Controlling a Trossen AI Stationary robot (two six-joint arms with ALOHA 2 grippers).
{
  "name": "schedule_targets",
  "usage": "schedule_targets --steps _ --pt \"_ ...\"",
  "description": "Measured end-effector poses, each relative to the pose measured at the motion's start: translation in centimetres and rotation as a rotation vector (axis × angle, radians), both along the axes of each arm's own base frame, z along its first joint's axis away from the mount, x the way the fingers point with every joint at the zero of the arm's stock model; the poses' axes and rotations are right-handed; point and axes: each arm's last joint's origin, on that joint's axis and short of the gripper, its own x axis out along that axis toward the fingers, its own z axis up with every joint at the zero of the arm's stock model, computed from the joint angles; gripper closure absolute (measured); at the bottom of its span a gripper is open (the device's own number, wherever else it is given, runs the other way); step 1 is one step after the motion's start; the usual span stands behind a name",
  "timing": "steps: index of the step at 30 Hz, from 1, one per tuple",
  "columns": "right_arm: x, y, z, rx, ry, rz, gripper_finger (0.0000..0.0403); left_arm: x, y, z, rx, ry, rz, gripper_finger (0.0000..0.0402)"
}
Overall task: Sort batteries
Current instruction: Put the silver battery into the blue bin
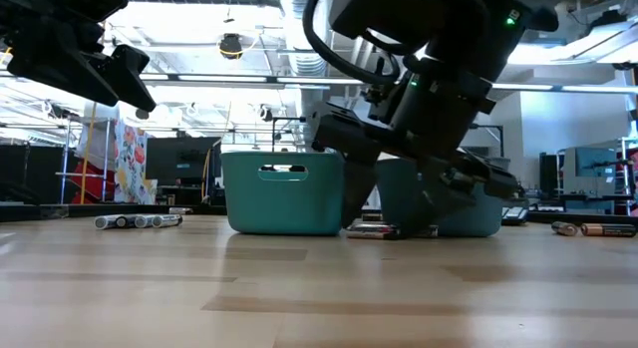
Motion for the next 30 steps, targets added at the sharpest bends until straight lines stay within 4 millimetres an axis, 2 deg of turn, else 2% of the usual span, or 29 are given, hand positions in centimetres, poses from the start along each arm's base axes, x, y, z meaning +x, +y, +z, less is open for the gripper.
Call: schedule_targets --steps 14,30 --pt "0.3 1.9 0.3 0.059 -0.08 0.049 0.0104 0.0 0.0 0.0 -0.01 -0.001 0.007 0.0141" --pt "1.3 0.8 0.3 -0.044 0.014 0.326 0.0108 0.0 0.0 0.0 -0.013 -0.004 0.007 0.0141"
